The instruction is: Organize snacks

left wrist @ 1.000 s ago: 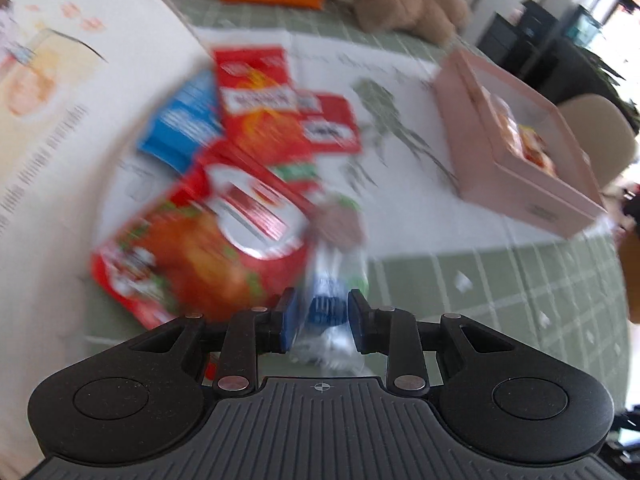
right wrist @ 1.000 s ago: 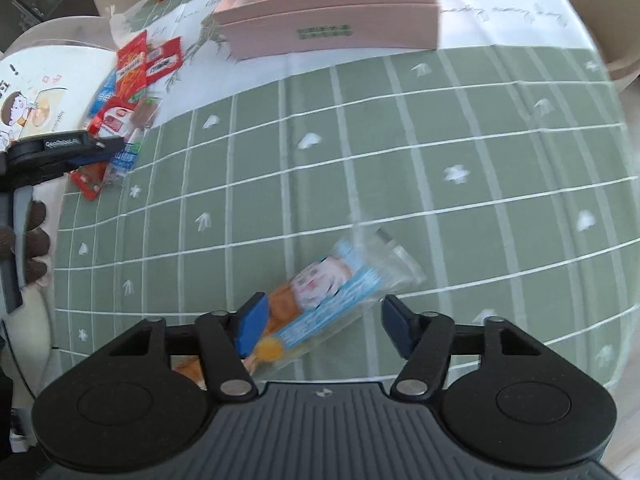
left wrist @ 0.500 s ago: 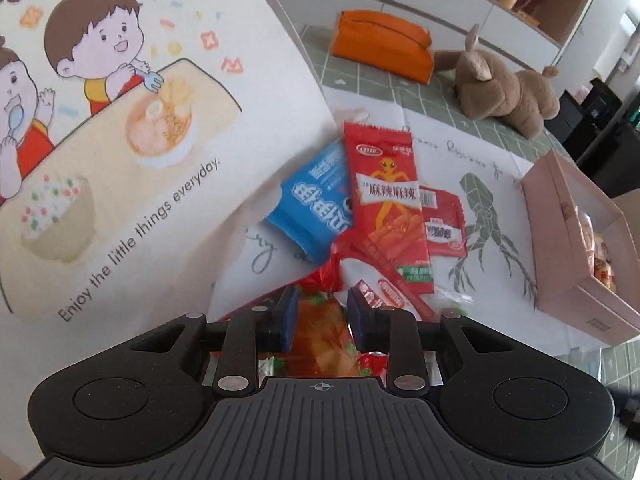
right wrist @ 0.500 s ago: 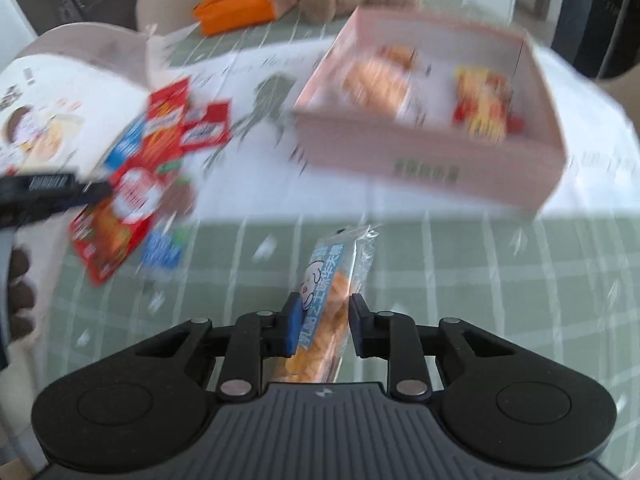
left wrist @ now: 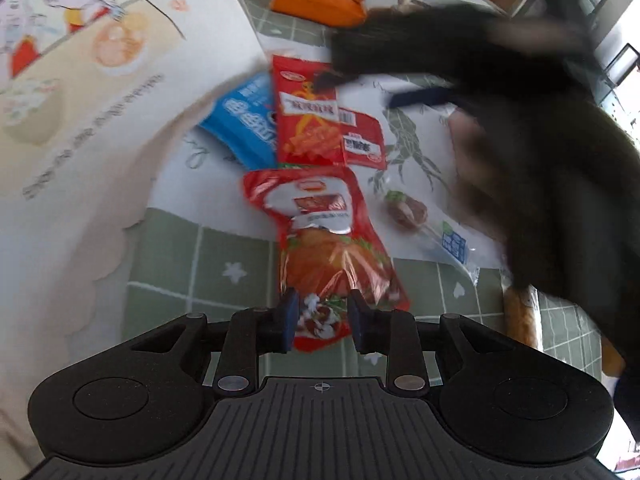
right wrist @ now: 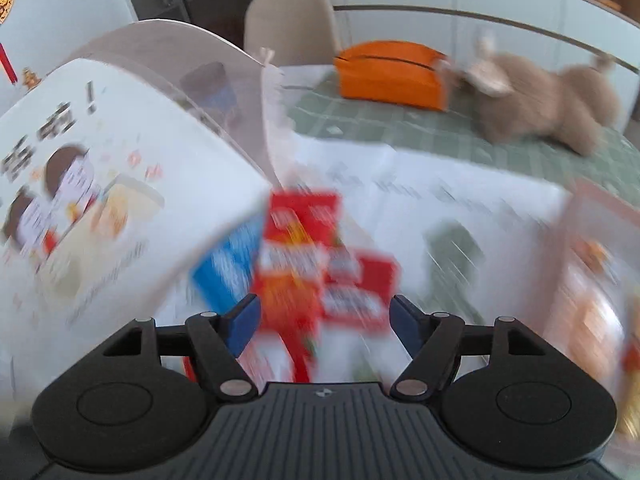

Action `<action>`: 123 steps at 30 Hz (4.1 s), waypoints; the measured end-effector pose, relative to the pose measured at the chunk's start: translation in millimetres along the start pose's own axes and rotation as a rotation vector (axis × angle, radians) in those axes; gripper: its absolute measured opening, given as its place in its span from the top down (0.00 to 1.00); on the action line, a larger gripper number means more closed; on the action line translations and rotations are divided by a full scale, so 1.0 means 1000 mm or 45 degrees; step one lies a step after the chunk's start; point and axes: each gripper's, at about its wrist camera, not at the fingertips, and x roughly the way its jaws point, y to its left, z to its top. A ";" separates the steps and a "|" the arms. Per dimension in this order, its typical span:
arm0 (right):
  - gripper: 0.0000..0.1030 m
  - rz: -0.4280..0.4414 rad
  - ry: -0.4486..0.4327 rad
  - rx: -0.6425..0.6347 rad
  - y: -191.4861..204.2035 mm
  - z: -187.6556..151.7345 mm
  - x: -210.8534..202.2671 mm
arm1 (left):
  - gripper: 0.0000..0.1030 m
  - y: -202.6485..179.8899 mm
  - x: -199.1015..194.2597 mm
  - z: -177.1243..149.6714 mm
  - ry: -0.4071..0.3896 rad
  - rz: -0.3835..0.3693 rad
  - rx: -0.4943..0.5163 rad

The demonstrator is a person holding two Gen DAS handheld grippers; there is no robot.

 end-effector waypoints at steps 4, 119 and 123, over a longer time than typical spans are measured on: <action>0.31 -0.048 -0.007 0.027 0.012 0.038 0.062 | 0.71 0.003 -0.011 -0.005 -0.030 0.009 -0.004; 0.00 -0.367 0.044 0.326 -0.078 -0.288 -0.172 | 0.70 -0.139 0.035 -0.014 0.158 -0.123 0.274; 0.00 -0.369 0.043 0.312 -0.074 -0.289 -0.173 | 0.65 -0.172 0.056 -0.017 0.113 0.009 0.447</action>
